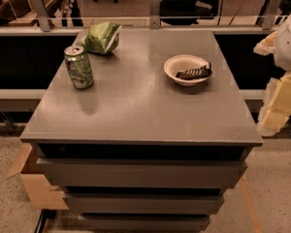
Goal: Pick rxbar chocolate from paper bowl and place on counter
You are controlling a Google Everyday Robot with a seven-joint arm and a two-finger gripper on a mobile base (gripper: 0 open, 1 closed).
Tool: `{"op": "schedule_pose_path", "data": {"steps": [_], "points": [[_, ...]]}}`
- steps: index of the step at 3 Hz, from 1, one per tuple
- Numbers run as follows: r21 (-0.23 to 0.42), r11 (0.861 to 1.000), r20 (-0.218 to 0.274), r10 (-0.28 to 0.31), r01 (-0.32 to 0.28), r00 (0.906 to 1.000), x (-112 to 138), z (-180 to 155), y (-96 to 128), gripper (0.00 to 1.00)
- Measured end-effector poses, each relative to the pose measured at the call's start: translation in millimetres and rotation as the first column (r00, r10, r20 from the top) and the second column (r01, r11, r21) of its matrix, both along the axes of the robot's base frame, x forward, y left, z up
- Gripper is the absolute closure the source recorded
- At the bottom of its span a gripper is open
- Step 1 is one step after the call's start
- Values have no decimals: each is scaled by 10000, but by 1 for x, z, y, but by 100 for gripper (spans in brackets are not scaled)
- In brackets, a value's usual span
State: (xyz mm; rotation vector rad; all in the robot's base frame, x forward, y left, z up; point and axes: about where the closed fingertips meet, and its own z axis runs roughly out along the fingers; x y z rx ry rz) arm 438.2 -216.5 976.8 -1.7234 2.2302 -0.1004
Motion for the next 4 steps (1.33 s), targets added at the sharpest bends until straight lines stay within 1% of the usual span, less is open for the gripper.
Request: {"op": "schedule_pose_path", "data": {"steps": [1, 2, 3, 4], "points": [[7, 10000, 21, 56, -56, 10000, 1, 0, 0, 0], [63, 9982, 196, 592, -593, 9981, 5, 0, 4, 0], [58, 9859, 643, 1664, -1671, 9840, 23, -5, 16, 0], [-101, 9585, 1115, 2842, -2849, 9523, 48, -15, 31, 0]]}}
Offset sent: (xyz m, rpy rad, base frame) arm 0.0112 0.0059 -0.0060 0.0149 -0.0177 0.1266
